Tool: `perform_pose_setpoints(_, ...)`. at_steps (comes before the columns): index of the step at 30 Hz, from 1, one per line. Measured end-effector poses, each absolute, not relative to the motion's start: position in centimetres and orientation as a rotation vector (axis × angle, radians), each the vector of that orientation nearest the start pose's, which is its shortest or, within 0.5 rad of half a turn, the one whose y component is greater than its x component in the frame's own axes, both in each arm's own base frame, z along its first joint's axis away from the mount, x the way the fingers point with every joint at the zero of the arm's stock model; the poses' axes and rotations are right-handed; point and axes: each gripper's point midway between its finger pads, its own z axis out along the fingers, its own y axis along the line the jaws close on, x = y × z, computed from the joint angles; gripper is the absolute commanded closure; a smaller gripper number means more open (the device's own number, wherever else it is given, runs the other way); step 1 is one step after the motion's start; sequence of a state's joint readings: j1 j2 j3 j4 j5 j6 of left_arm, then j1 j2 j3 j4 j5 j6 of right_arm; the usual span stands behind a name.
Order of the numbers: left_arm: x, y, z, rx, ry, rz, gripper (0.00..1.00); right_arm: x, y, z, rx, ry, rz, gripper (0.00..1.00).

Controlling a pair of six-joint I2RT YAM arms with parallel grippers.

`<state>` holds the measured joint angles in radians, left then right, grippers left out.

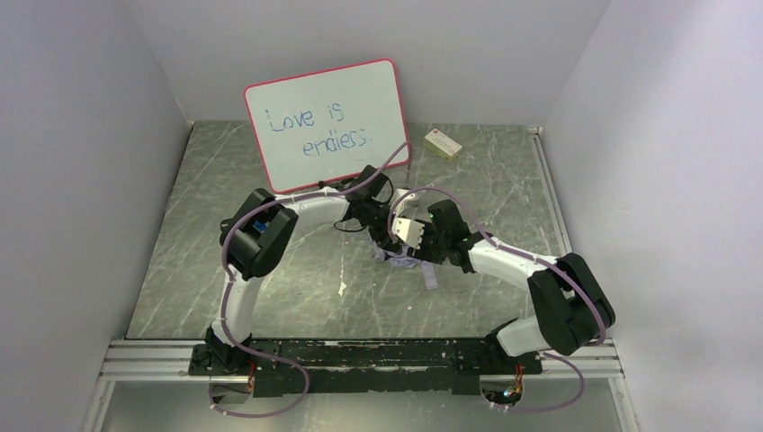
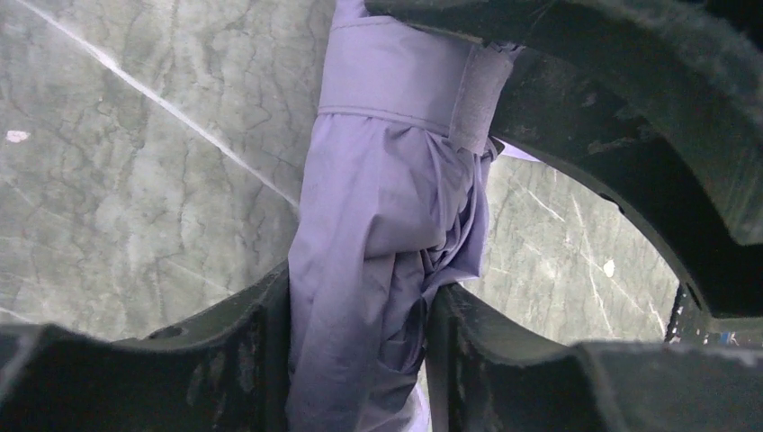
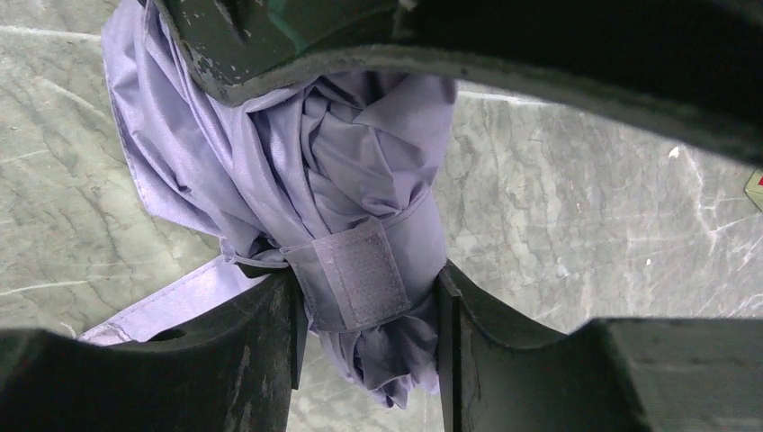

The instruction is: Put away the umbrella

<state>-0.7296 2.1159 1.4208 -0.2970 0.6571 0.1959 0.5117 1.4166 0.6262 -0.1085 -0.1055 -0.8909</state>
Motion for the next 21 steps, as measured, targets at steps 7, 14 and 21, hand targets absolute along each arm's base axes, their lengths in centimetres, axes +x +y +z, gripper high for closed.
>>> perform_pose_setpoints(7, 27.7, -38.9, 2.4, 1.418, 2.171, -1.063, 0.81, 29.7, 15.0, 3.1, -1.633, 1.828, -0.050, 0.61)
perform_pose_setpoints(14, 27.6, -39.0, 2.4, 1.431, 2.173, -1.063, 0.95, 29.3, 15.0, 4.1, -1.575, 1.827, -0.033, 0.39)
perform_pose_setpoints(21, 27.6, -39.0, 2.3, 1.429, 2.181, -1.064, 0.94, 28.7, 16.2, 9.3, -1.391, 1.760, 0.054, 0.36)
